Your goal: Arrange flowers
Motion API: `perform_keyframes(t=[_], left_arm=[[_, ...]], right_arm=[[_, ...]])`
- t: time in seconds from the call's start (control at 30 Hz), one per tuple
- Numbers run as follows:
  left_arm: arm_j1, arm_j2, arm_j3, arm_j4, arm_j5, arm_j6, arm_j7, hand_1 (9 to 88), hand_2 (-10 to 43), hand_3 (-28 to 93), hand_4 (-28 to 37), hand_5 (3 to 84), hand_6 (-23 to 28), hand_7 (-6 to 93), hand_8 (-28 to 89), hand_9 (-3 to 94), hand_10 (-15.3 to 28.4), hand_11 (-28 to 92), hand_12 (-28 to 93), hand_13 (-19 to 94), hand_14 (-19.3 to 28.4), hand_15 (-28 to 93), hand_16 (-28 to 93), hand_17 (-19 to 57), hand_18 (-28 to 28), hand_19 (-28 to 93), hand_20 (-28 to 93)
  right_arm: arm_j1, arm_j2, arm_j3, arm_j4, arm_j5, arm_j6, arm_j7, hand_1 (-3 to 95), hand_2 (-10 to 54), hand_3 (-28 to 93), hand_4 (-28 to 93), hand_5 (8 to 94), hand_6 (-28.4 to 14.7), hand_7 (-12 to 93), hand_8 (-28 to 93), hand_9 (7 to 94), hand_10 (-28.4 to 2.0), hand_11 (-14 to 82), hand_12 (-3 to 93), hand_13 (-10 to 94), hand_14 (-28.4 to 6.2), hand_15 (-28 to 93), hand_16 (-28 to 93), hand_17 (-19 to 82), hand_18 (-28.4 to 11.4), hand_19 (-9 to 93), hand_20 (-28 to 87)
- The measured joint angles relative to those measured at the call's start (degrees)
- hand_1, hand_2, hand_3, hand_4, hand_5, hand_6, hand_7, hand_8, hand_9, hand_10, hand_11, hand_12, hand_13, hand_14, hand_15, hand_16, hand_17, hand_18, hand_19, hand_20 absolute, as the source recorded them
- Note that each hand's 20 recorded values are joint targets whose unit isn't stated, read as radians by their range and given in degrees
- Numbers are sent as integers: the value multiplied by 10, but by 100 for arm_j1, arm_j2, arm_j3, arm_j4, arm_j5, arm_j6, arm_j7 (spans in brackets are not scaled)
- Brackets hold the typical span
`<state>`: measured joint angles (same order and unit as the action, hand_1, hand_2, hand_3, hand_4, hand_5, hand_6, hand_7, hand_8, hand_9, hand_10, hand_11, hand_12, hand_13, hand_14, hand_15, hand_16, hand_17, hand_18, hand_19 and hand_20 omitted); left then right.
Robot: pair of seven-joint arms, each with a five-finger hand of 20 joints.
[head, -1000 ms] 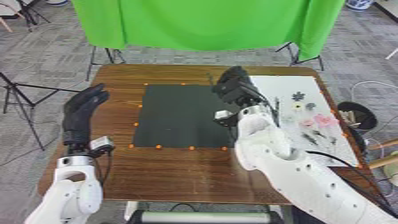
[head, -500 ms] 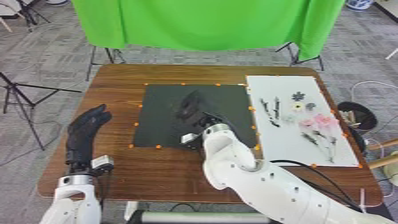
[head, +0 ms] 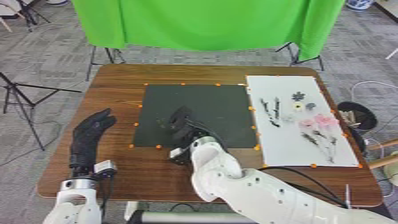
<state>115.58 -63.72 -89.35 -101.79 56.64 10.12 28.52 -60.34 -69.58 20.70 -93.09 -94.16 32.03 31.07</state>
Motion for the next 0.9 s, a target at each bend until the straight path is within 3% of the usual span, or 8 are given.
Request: perform_keyframes(t=[0.2, 0.63, 0.9], left_arm=[[-88, 0, 64, 30, 23, -59, -65, 218, -55, 770, -203, 475, 17, 205, -81, 466, 131, 236, 149, 384, 161, 192, 15, 65, 124, 118, 154], [-198, 4, 143, 36, 81, -265, -205, 222, -56, 762, -197, 469, 18, 199, -80, 459, 131, 232, 150, 378, 164, 190, 16, 61, 125, 119, 153], [-289, 0, 168, 85, 100, -393, -293, 221, -58, 756, -194, 468, 19, 197, -77, 454, 132, 227, 151, 375, 163, 187, 17, 60, 125, 117, 152]], right_arm=[[83, -117, -34, 100, 1099, 534, 5, 586, -95, 625, 31, 725, -39, 401, 183, 888, -106, 276, 504, 887, -16, 621, 367, 679, -73, 901, 467], [221, -241, -136, 153, 1707, 1172, 35, 602, -95, 602, 20, 706, -42, 425, 161, 881, -107, 269, 480, 896, -14, 576, 357, 690, -60, 863, 448], [264, -249, -174, 115, 2022, 1258, 3, 611, -95, 585, 17, 698, -44, 429, 151, 878, -102, 255, 463, 901, -13, 538, 351, 701, -52, 824, 436]])
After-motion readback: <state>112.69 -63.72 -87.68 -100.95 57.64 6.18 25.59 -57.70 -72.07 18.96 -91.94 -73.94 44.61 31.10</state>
